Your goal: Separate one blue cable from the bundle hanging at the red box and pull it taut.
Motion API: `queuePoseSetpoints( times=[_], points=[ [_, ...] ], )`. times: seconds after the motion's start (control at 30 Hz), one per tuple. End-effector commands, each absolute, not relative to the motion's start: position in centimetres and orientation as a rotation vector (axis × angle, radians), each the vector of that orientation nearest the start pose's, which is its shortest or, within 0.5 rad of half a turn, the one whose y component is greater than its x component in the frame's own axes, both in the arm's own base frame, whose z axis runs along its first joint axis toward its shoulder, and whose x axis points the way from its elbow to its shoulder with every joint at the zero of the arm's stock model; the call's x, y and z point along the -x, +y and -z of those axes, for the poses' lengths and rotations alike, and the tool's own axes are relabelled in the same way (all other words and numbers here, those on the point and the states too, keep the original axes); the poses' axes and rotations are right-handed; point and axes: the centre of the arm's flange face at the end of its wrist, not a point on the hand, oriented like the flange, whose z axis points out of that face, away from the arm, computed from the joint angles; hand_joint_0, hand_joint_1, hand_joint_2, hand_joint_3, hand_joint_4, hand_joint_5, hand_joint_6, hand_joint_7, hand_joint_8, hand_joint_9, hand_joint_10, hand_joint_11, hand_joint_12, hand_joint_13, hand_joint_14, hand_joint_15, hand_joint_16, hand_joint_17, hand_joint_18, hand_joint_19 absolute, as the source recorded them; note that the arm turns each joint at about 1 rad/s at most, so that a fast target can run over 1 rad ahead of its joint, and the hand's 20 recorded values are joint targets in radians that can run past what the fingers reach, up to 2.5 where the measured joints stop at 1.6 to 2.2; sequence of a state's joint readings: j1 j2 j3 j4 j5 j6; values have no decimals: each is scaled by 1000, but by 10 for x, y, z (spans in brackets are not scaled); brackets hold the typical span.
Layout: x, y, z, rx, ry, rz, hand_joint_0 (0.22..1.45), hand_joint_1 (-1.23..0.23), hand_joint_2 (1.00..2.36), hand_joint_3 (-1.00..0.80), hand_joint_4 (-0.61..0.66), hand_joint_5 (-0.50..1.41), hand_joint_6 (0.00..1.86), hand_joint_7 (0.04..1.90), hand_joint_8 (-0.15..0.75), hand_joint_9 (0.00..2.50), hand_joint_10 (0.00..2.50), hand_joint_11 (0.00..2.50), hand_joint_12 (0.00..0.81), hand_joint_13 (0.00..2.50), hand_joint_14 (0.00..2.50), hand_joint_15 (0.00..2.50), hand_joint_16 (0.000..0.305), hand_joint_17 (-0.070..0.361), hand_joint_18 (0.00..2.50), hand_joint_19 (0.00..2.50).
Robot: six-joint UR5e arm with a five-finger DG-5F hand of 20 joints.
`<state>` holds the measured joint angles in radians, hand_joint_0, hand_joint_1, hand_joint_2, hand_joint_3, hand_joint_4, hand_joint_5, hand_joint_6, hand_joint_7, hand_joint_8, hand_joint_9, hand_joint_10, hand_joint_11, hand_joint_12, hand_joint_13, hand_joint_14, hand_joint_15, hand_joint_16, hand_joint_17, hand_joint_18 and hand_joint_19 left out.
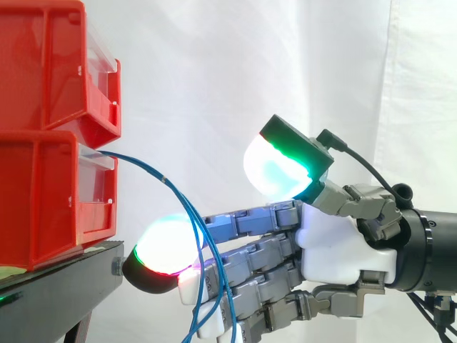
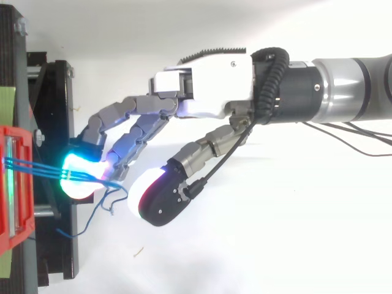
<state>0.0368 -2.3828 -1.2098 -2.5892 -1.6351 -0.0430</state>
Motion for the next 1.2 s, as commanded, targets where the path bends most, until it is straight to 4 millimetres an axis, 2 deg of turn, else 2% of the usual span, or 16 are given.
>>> queuePoseSetpoints(
  times=[0.0,0.6,1.17],
  points=[
    [-775,-98,-195,-1048,1221,-1297,605,-641,1004,-451,221,-165,503,841,287,741,7,302,348,798,12,355,44,99,648,461],
    [-774,-103,-197,-1047,1220,-1313,642,-625,1007,-401,242,-134,503,1011,294,813,11,370,346,842,13,378,43,96,693,461],
    [-771,-121,-198,-1040,1218,-1296,662,-617,1011,-336,199,-121,502,1168,300,844,10,414,345,862,13,390,42,95,706,466]
  ],
)
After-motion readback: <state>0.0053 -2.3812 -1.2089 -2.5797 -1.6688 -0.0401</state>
